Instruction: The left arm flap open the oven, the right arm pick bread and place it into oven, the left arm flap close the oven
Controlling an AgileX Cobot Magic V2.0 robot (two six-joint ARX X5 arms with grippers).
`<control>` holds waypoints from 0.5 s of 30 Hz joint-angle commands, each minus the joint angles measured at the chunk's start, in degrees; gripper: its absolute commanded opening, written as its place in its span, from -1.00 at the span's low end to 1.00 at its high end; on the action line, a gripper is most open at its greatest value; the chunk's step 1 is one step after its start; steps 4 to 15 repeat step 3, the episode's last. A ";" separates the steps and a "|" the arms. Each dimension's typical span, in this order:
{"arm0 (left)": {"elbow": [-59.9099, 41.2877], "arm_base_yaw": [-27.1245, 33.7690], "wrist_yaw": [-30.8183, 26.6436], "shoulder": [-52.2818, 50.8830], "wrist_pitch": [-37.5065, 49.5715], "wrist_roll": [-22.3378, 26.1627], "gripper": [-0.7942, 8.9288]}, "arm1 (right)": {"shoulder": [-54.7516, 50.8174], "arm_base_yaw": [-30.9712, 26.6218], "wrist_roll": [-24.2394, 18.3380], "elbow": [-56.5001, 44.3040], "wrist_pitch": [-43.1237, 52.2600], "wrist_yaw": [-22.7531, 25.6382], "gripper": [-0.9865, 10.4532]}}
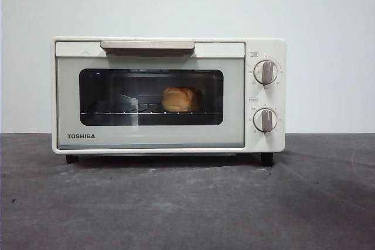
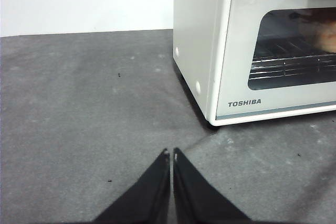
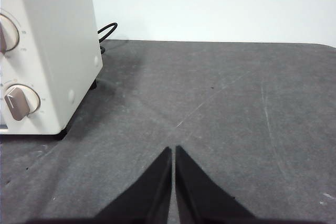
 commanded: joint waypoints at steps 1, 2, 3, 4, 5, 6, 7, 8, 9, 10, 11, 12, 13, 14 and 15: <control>-1.18 0.11 -0.13 -0.13 -0.39 0.04 -0.80 | -0.04 -0.11 0.76 -0.39 0.57 0.02 -0.82; -1.18 0.11 -0.13 -0.13 -0.39 0.04 -0.80 | -0.04 -0.11 0.76 -0.39 0.57 0.02 -0.82; -1.18 0.11 -0.13 -0.13 -0.39 0.04 -0.80 | -0.04 -0.11 0.76 -0.39 0.57 0.02 -0.82; -1.18 0.11 -0.13 -0.13 -0.39 0.04 -0.80 | -0.04 -0.11 0.76 -0.39 0.57 0.02 -0.82; -1.18 0.11 -0.13 -0.13 -0.39 0.04 -0.80 | -0.04 -0.11 0.76 -0.39 0.57 0.02 -0.82; -1.18 0.11 -0.13 -0.13 -0.39 0.04 -0.80 | -0.04 -0.11 0.76 -0.39 0.57 0.02 -0.82; -1.18 0.11 -0.13 -0.13 -0.39 0.04 -0.80 | -0.04 -0.11 0.76 -0.39 0.57 0.02 -0.82; -1.18 0.11 -0.13 -0.13 -0.39 0.04 -0.80 | -0.04 -0.11 0.76 -0.39 0.57 0.02 -0.82; -1.18 0.11 -0.13 -0.13 -0.39 0.04 -0.80 | -0.04 -0.11 0.76 -0.39 0.57 0.02 -0.82; -1.18 0.11 -0.13 -0.13 -0.39 0.04 -0.80 | -0.04 -0.11 0.76 -0.39 0.57 0.02 -0.82; -1.18 0.11 -0.13 -0.13 -0.39 0.04 -0.80 | -0.04 -0.11 0.76 -0.39 0.57 0.02 -0.82; -1.18 0.11 -0.13 -0.13 -0.39 0.04 -0.80 | -0.04 -0.11 0.76 -0.39 0.57 0.02 -0.82; -1.18 0.11 -0.13 -0.13 -0.39 0.04 -0.80 | -0.04 -0.11 0.76 -0.39 0.57 0.02 -0.82; -1.18 0.11 -0.13 -0.13 -0.39 0.04 -0.80 | -0.04 -0.11 0.76 -0.39 0.57 0.02 -0.82; -1.18 0.11 -0.13 -0.13 -0.39 0.04 -0.80 | -0.04 -0.11 0.76 -0.39 0.57 0.02 -0.82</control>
